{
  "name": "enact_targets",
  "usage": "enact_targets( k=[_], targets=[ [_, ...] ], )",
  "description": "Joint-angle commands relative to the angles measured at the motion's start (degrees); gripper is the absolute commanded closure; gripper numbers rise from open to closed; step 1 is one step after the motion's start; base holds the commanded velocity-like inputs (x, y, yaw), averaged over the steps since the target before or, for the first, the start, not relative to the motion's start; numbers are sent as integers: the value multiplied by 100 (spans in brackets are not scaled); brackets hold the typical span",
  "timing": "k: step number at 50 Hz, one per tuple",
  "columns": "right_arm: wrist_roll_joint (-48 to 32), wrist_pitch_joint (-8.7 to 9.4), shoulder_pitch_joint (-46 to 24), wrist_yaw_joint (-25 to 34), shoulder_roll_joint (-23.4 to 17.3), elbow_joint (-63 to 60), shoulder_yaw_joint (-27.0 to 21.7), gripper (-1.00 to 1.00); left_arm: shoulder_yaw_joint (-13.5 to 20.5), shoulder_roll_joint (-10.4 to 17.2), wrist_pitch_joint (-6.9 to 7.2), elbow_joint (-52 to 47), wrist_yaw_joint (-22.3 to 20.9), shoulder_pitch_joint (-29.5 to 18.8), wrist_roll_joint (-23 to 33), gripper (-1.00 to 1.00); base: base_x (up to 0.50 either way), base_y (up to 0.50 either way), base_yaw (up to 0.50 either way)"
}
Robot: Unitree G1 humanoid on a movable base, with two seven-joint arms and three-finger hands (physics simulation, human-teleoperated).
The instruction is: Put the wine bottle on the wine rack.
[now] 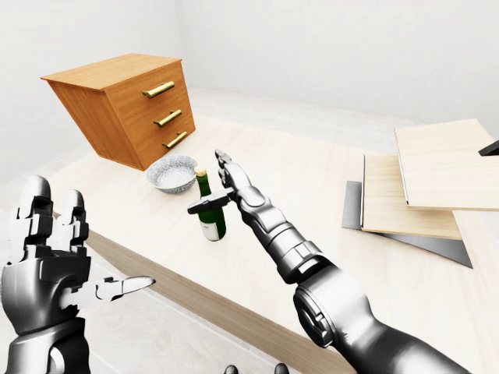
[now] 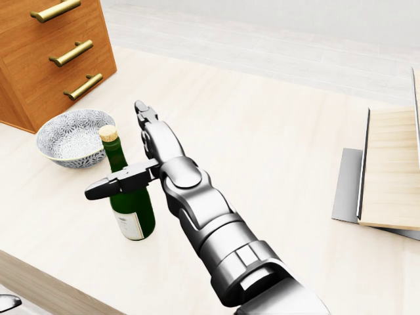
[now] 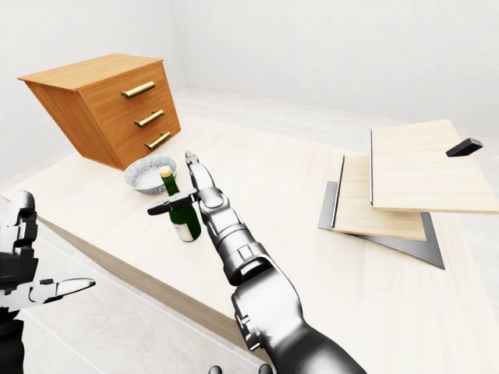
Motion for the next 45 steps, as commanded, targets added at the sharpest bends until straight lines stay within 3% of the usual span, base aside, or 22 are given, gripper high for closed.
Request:
enact_targets(
  k=[1,41,42,43,44,45],
  targets=[
    [-19,22,-352,64,-55,321,-86,-100,-41,-25,0,39,-27,19,29,-100,0,0,0],
    [-149,22,-511,272,151,611,-132,-100,-16,-5,0,38,-7,-1,-16,-100,0,0,0],
    [-146,22,-512,283,155,605,-134,-86,-16,-5,0,44,-8,-1,-17,-100,0,0,0],
    [-146,22,-512,283,155,605,-134,-86,-16,-5,0,45,-8,-1,-18,-100,0,0,0],
    [-138,22,-512,304,160,597,-137,-69,-18,-6,0,43,-7,1,-18,-100,0,0,0],
    [-140,22,-510,309,164,593,-133,-31,-22,-8,0,39,-9,7,-15,-100,0,0,0]
  ],
)
